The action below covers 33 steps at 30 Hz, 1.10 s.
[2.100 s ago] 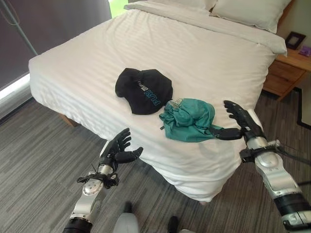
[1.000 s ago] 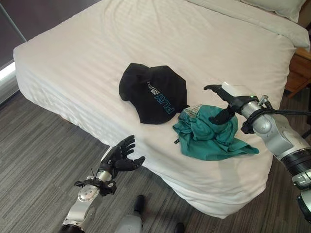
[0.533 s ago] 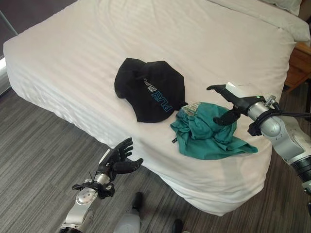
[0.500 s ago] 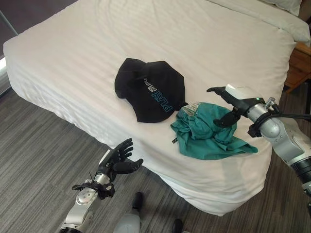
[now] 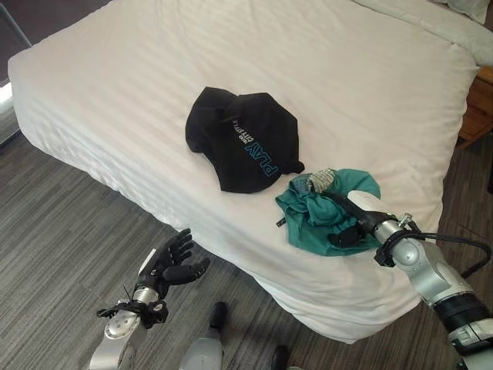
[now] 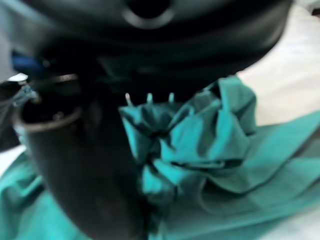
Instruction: Pick up bed clothes into laundry basket.
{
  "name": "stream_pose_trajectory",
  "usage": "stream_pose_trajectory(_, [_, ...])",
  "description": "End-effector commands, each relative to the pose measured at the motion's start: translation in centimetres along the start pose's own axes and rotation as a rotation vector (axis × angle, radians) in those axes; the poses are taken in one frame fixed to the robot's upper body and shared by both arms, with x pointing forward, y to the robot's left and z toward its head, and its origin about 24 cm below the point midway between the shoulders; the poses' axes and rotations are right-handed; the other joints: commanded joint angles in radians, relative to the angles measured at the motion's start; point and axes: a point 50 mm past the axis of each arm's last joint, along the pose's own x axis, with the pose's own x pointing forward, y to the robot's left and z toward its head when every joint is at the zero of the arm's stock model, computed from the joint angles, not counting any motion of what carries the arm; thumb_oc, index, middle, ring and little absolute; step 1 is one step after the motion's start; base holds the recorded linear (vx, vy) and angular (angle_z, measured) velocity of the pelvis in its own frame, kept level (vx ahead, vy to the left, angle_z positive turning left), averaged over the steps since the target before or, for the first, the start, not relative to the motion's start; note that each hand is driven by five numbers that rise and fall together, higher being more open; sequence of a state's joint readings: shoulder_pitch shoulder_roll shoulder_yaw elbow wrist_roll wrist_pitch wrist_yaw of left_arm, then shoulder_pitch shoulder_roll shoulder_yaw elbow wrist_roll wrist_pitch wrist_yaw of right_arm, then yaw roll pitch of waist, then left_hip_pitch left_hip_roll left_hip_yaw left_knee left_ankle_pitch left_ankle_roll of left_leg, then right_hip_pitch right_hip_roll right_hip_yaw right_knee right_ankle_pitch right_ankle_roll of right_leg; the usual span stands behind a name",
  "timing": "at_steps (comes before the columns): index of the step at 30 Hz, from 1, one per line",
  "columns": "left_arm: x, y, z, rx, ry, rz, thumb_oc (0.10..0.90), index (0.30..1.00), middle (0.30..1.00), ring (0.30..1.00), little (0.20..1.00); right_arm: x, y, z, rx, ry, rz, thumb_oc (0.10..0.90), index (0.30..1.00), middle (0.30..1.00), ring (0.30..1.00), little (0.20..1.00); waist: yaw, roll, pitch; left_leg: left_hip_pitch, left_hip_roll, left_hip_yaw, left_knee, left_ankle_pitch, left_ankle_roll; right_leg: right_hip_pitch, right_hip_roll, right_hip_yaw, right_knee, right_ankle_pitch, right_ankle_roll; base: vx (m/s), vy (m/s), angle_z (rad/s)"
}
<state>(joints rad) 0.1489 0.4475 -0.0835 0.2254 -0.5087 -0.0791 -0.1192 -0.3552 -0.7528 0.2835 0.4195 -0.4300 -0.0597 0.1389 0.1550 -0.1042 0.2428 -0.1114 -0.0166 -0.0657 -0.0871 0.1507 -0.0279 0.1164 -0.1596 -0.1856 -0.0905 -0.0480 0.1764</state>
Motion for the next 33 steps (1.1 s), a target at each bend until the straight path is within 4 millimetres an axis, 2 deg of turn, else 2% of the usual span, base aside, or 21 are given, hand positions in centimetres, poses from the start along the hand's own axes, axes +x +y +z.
stream_pose_trajectory(1, [0.6, 0.6, 4.5, 0.045, -0.206, -0.005, 0.8, 0.9, 0.9, 0.9, 0.9, -1.0, 3.5, -3.0, -0.065, 0.144, 0.155, 0.4, 0.3, 0.3, 0.3, 0.3, 0.025, -0.005, -0.029, 0.007, 0.019, -0.036, 0.021, -0.08, -0.022, -0.035, -0.041, -0.017, 0.041, 0.043, 0.028, 0.01, 0.004, 0.04])
stream_pose_trajectory(6, [1.0, 0.6, 5.2, 0.068, -0.233, -0.002, 0.8, 0.9, 0.9, 0.9, 0.9, -2.3, 4.1, -4.0, -0.002, 0.178, 0.136, 0.4, 0.3, 0.3, 0.3, 0.3, 0.01, -0.004, -0.038, 0.019, 0.02, -0.037, 0.021, -0.084, -0.023, -0.028, -0.044, -0.017, 0.061, 0.027, 0.03, 0.0, 0.0, 0.01])
stream_pose_trajectory(8, [1.3, 0.5, 6.0, 0.094, -0.257, -0.008, 0.8, 0.9, 0.9, 0.9, 0.9, -2.5, 4.1, -4.1, 0.017, 0.18, 0.125, 0.4, 0.3, 0.3, 0.3, 0.3, 0.002, 0.0, -0.044, 0.024, 0.021, -0.037, 0.022, -0.085, -0.025, -0.026, -0.047, -0.015, 0.075, 0.019, 0.03, 0.0, -0.003, 0.02])
stream_pose_trajectory(11, [2.3, 0.4, 8.5, 0.224, -0.317, -0.037, 0.8, 0.9, 0.9, 0.9, 0.9, -2.7, 4.1, -3.7, 0.046, 0.156, 0.115, 0.4, 0.3, 0.3, 0.3, 0.3, -0.015, 0.01, -0.057, 0.036, 0.027, -0.033, 0.022, -0.084, -0.035, -0.019, -0.049, -0.016, 0.088, 0.005, 0.028, 0.0, 0.0, 0.0])
stream_pose_trajectory(12, [2.3, 0.3, 8.6, 0.226, -0.318, -0.037, 0.8, 0.9, 0.9, 0.9, 0.9, -2.7, 4.1, -3.7, 0.047, 0.157, 0.114, 0.4, 0.3, 0.3, 0.3, 0.3, -0.014, 0.009, -0.055, 0.036, 0.027, -0.034, 0.022, -0.085, -0.035, -0.018, -0.049, -0.017, 0.088, 0.004, 0.028, 0.0, -0.031, 0.02])
stream_pose_trajectory(13, [2.8, 0.3, 10.4, 0.349, -0.349, -0.053, 0.8, 0.9, 0.9, 0.9, 0.9, -2.7, 3.8, -3.4, 0.048, 0.139, 0.111, 0.4, 0.3, 0.3, 0.3, 0.3, -0.021, 0.015, -0.058, 0.043, 0.031, -0.034, 0.023, -0.085, -0.039, -0.012, -0.047, -0.018, 0.092, -0.005, 0.027, 0.0, -0.036, 0.04])
stream_pose_trajectory(15, [4.2, 0.4, 14.1, 0.487, -0.416, -0.043, 0.8, 0.9, 0.9, 0.9, 0.9, -2.8, 3.9, -2.7, 0.045, 0.102, 0.133, 0.4, 0.3, 0.3, 0.3, 0.3, -0.044, 0.029, -0.07, 0.055, 0.047, -0.027, 0.031, -0.074, -0.051, 0.0, -0.038, -0.016, 0.095, -0.012, 0.019, -0.02, -0.062, 0.04])
stream_pose_trajectory(16, [4.2, 0.4, 14.1, 0.487, -0.415, -0.043, 0.8, 0.9, 0.9, 0.9, 0.9, -2.8, 4.0, -2.7, 0.045, 0.102, 0.133, 0.4, 0.3, 0.3, 0.3, 0.3, -0.044, 0.027, -0.072, 0.062, 0.047, -0.027, 0.025, -0.083, -0.052, 0.005, -0.038, -0.016, 0.094, -0.022, 0.019, 0.01, -0.099, 0.0])
stream_pose_trajectory(17, [5.0, 0.5, 16.6, 0.597, -0.455, -0.023, 0.8, 0.9, 0.9, 0.9, 0.9, -2.8, 3.8, -2.4, 0.038, 0.085, 0.143, 0.4, 0.3, 0.3, 0.3, 0.3, -0.063, 0.033, -0.077, 0.061, 0.056, -0.022, 0.058, -0.086, -0.073, 0.019, -0.026, -0.016, 0.093, -0.035, 0.008, 0.02, -0.117, -0.03])
stream_pose_trajectory(19, [5.7, 0.1, 19.8, 0.679, -0.519, -0.007, 0.8, 0.9, 0.9, 0.9, 0.9, -3.0, 3.4, -2.3, 0.041, 0.074, 0.14, 0.4, 0.3, 0.3, 0.3, 0.3, -0.08, 0.033, -0.058, 0.012, 0.057, -0.023, 0.22, -0.097, -0.109, 0.031, -0.022, -0.015, 0.091, -0.041, -0.009, -0.07, -0.13, 0.05])
stream_pose_trajectory(20, [5.8, 0.0, 20.0, 0.681, -0.523, -0.009, 0.8, 0.9, 0.9, 0.9, 0.9, -3.0, 3.3, -2.4, 0.044, 0.076, 0.136, 0.4, 0.3, 0.3, 0.3, 0.3, -0.08, 0.035, -0.053, -0.001, 0.058, -0.027, 0.246, -0.111, -0.109, 0.031, -0.02, -0.019, 0.092, -0.042, -0.01, -0.1, -0.069, 0.11])
stream_pose_trajectory(21, [6.1, 0.0, 22.4, 0.714, -0.566, 0.018, 0.8, 0.9, 0.9, 0.9, 0.9, -2.7, 2.6, -2.0, 0.034, 0.056, 0.134, 0.4, 0.3, 0.3, 0.3, 0.3, -0.076, 0.048, -0.024, -0.037, 0.051, -0.086, 0.359, -0.081, -0.135, 0.042, -0.011, 0.014, 0.094, -0.042, -0.026, -0.07, 0.009, 0.06])
stream_pose_trajectory(22, [6.2, 0.2, 23.0, 0.702, -0.576, 0.036, 0.8, 0.9, 0.9, 0.9, 0.9, -2.6, 2.3, -1.9, 0.019, 0.054, 0.136, 0.4, 0.3, 0.3, 0.3, 0.3, -0.071, 0.053, -0.022, -0.036, 0.05, -0.136, 0.372, -0.079, -0.144, 0.042, -0.015, 0.033, 0.096, -0.042, -0.024, -0.07, 0.005, -0.04])
stream_pose_trajectory(23, [6.2, 0.2, 23.1, 0.701, -0.578, 0.036, 0.8, 0.9, 0.9, 0.9, 0.9, -2.5, 2.3, -1.9, 0.019, 0.054, 0.134, 0.4, 0.3, 0.3, 0.3, 0.3, -0.07, 0.054, -0.017, -0.035, 0.052, -0.137, 0.374, -0.08, -0.145, 0.044, -0.013, 0.034, 0.098, -0.042, -0.025, -0.01, 0.13, -0.26])
stream_pose_trajectory(24, [6.5, 0.9, 24.4, 0.677, -0.589, 0.078, 0.8, 0.9, 0.9, 0.9, 0.9, -2.5, 1.8, -1.9, 0.008, 0.057, 0.137, 0.4, 0.3, 0.3, 0.3, 0.3, -0.095, 0.063, -0.027, -0.032, 0.116, -0.152, 0.311, -0.075, -0.151, 0.039, -0.026, 0.058, 0.095, -0.032, -0.004, 0.01, 0.146, -0.52])
stream_pose_trajectory(25, [6.6, 1.2, 25.2, 0.672, -0.598, 0.099, 0.8, 0.9, 0.9, 0.9, 0.9, -2.9, 2.2, -2.2, 0.03, 0.065, 0.143, 0.4, 0.3, 0.3, 0.3, 0.3, -0.104, 0.064, -0.035, -0.025, 0.156, -0.129, 0.27, -0.074, -0.148, 0.044, -0.031, 0.065, 0.088, -0.03, 0.004, 0.05, 0.2, -0.61])
stream_pose_trajectory(27, [7.0, 2.0, 27.1, 0.718, -0.588, 0.164, 0.8, 0.9, 0.9, 0.9, 0.9, -3.8, 3.6, -2.9, 0.108, 0.093, 0.153, 0.4, 0.3, 0.3, 0.3, 0.3, -0.13, 0.075, -0.061, -0.021, 0.207, -0.091, 0.192, -0.044, -0.143, 0.054, -0.035, 0.073, 0.078, -0.029, 0.022, 0.12, 0.161, -0.35])
stream_pose_trajectory(29, [6.8, 2.7, 28.8, 0.769, -0.593, 0.224, 0.8, 0.9, 0.9, 0.9, 0.9, -4.2, 4.9, -3.4, 0.14, 0.121, 0.171, 0.4, 0.3, 0.3, 0.3, 0.3, -0.143, 0.08, -0.075, 0.0, 0.21, -0.073, 0.169, -0.062, -0.14, 0.047, -0.048, 0.085, 0.085, -0.03, 0.037, 0.11, 0.214, -0.28])
stream_pose_trajectory(30, [6.9, 2.9, 30.8, 0.839, -0.592, 0.281, 0.8, 0.9, 0.9, 0.9, 0.9, -4.8, 6.5, -4.1, 0.157, 0.165, 0.199, 0.4, 0.3, 0.3, 0.3, 0.3, -0.17, 0.078, -0.089, 0.01, 0.195, -0.047, 0.169, -0.074, -0.133, 0.046, -0.082, 0.09, 0.084, -0.01, 0.056, 0.08, 0.218, -0.37])
stream_pose_trajectory(31, [6.9, 2.8, 30.9, 0.842, -0.594, 0.279, 0.8, 0.9, 0.9, 0.9, 0.9, -4.8, 6.5, -4.1, 0.161, 0.166, 0.197, 0.4, 0.3, 0.3, 0.3, 0.3, -0.166, 0.073, -0.088, 0.01, 0.193, -0.045, 0.17, -0.074, -0.132, 0.045, -0.084, 0.092, 0.083, -0.01, 0.057, 0.08, 0.242, -0.29])
stream_pose_trajectory(33, [6.8, 3.4, 32.3, 0.943, -0.566, 0.332, 0.8, 0.9, 0.9, 0.9, 0.9, -5.1, 8.3, -4.3, 0.177, 0.196, 0.234, 0.4, 0.3, 0.3, 0.3, 0.3, -0.174, 0.062, -0.101, 0.024, 0.169, -0.012, 0.165, -0.102, -0.116, 0.033, -0.122, 0.115, 0.087, 0.019, 0.079, 0.08, 0.201, -0.22])
